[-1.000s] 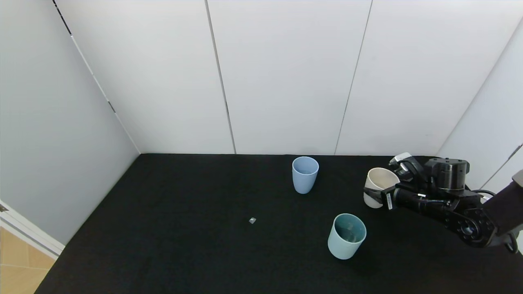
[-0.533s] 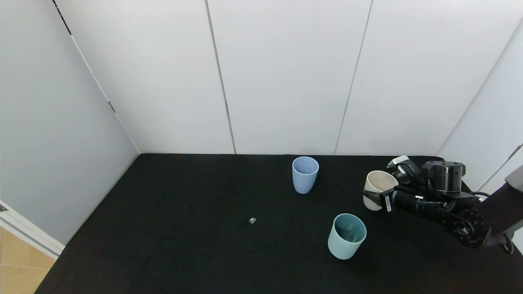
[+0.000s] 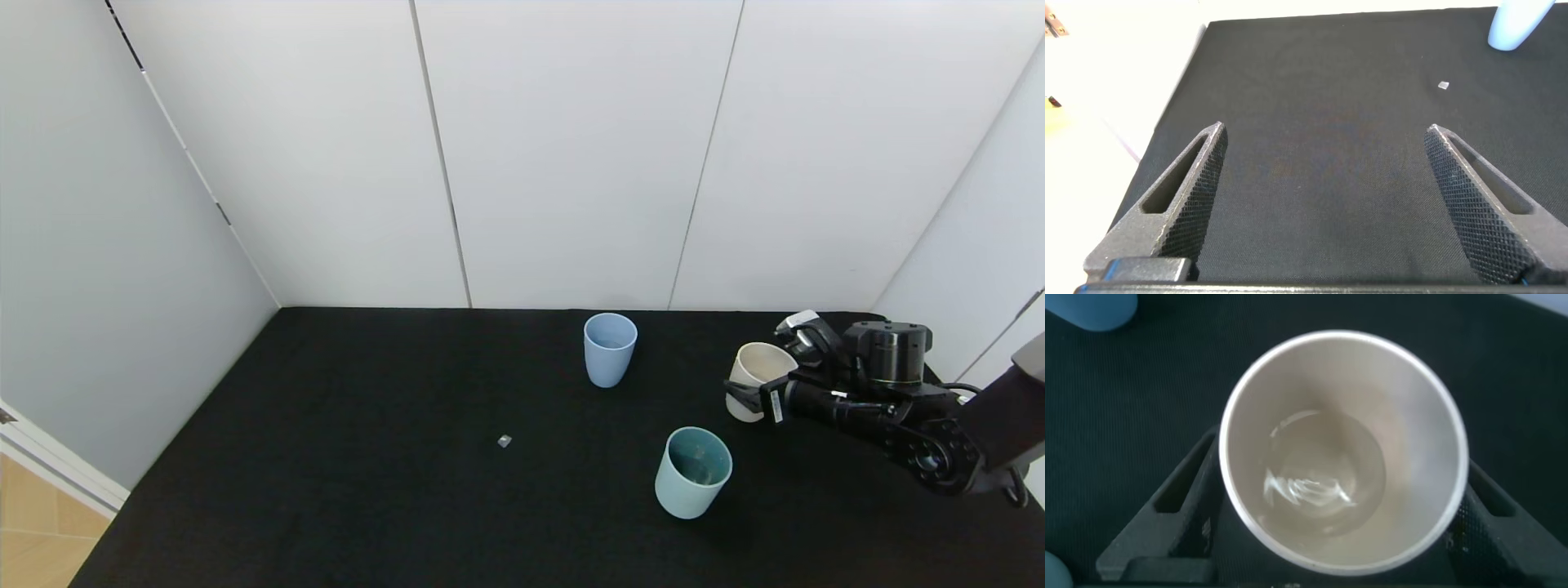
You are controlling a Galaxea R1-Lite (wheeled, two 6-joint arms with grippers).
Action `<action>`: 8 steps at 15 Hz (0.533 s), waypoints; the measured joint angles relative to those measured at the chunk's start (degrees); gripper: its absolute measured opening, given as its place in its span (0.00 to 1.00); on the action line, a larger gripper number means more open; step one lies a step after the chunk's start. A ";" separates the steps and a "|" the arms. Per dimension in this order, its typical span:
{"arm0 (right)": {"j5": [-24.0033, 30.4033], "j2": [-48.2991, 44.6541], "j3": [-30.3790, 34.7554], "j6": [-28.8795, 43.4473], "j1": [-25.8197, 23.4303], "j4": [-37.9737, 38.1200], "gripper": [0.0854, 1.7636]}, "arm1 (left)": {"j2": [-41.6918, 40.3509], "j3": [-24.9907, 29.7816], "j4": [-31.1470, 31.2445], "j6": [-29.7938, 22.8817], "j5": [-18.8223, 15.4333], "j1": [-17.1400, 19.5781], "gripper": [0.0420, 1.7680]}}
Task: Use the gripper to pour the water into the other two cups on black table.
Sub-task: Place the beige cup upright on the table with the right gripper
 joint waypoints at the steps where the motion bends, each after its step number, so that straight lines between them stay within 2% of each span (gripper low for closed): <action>1: -0.02 -0.54 0.13 0.10 -0.04 0.00 0.89 | 0.00 0.00 0.00 -0.02 0.00 0.00 0.97; 8: -0.10 -6.38 0.71 3.27 -0.41 0.79 0.93 | 0.00 0.00 0.02 0.00 0.00 0.00 0.97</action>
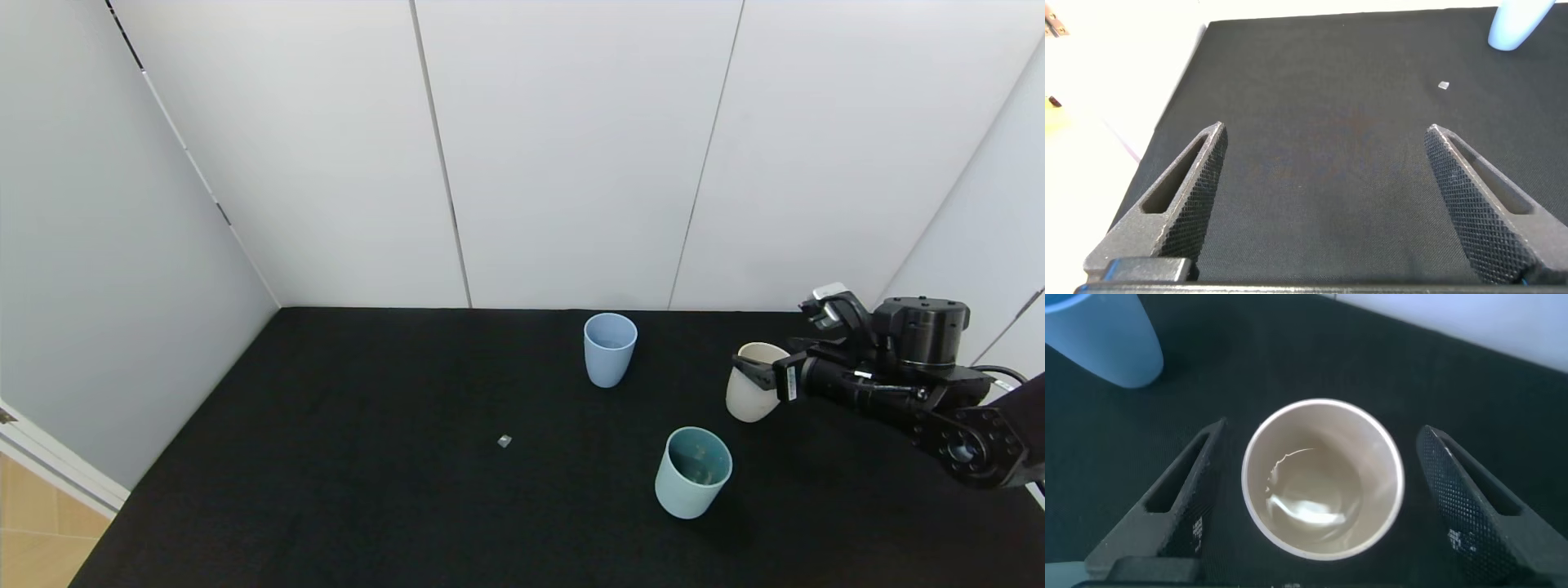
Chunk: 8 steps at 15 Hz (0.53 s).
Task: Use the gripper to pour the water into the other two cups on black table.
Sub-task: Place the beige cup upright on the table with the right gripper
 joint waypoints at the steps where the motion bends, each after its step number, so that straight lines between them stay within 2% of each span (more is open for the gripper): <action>1: -0.01 -0.80 0.24 0.01 -0.06 0.04 0.94 | 0.00 0.00 -0.02 0.00 0.00 0.00 0.97; 8: -0.37 -10.30 3.97 0.23 1.05 2.99 0.95 | 0.02 0.00 -0.02 -0.02 0.00 0.00 0.97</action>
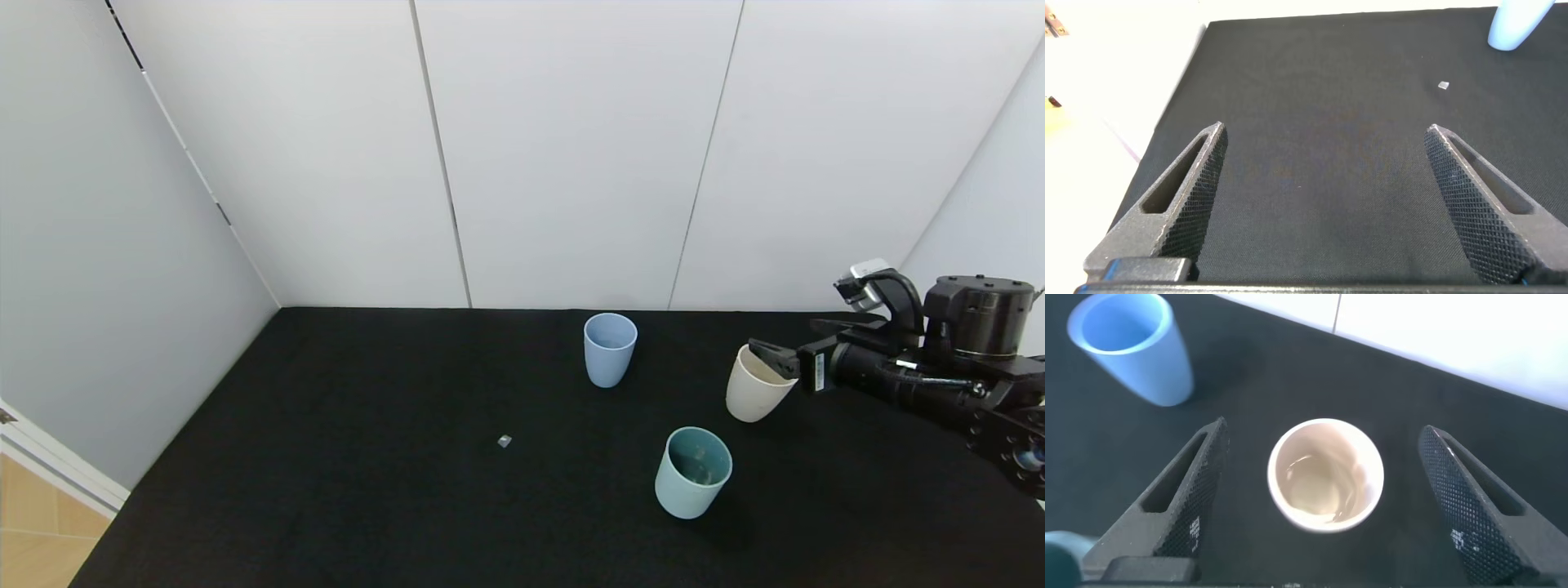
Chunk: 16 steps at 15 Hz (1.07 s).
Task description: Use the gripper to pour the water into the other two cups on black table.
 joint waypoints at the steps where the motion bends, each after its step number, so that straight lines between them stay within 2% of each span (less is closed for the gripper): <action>1: -0.33 -2.38 1.27 0.35 0.24 1.12 0.95 | -0.02 0.00 0.02 0.02 -0.02 0.00 0.97; 6: -7.89 -14.75 11.79 1.04 1.07 2.41 0.96 | -0.02 0.00 0.00 0.02 0.00 0.00 0.97; 12: -10.89 -29.89 25.93 4.35 1.32 2.84 0.96 | -0.02 0.00 0.00 0.04 0.00 0.00 0.97; 16: -16.01 -41.70 32.96 5.18 1.32 8.73 0.96 | -0.02 0.00 0.00 0.02 0.00 0.00 0.97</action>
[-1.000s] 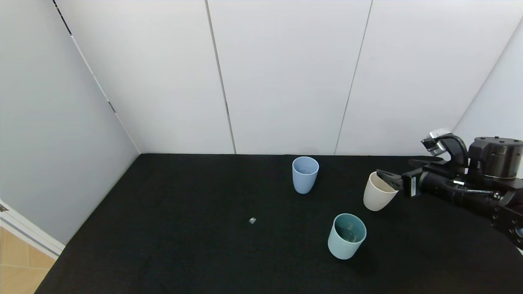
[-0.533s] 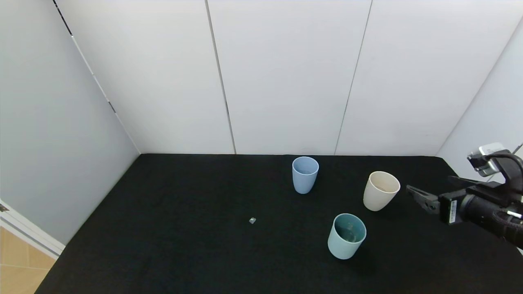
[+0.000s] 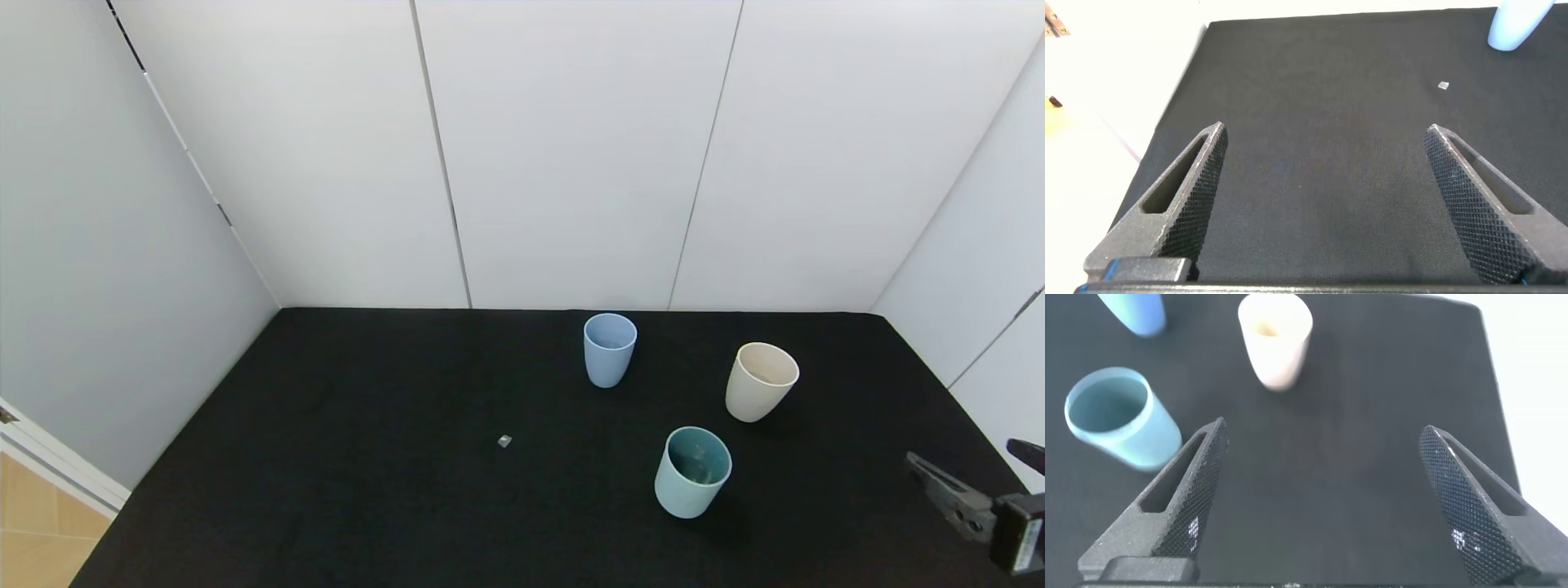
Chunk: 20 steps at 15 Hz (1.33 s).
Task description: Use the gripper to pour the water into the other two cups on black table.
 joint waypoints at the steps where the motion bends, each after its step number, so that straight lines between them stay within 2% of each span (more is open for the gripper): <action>1: -0.52 -3.43 1.02 0.35 0.00 2.71 0.96 | 0.00 0.00 0.00 -0.02 0.00 0.00 0.97; 5: -1.56 -20.85 2.18 1.79 -0.49 20.35 0.96 | 0.00 0.00 0.02 0.00 0.00 0.00 0.97; 8: -1.68 -32.93 -0.11 2.29 -1.10 35.27 0.96 | 0.00 0.00 0.02 0.00 0.00 0.00 0.97; 14: 1.60 -44.78 -0.59 2.23 -7.64 41.69 0.96 | 0.00 0.00 0.02 0.00 0.00 0.00 0.97; 20: 1.35 -52.21 2.93 2.06 -7.51 40.66 0.96 | 0.00 0.00 0.00 0.00 0.00 0.00 0.97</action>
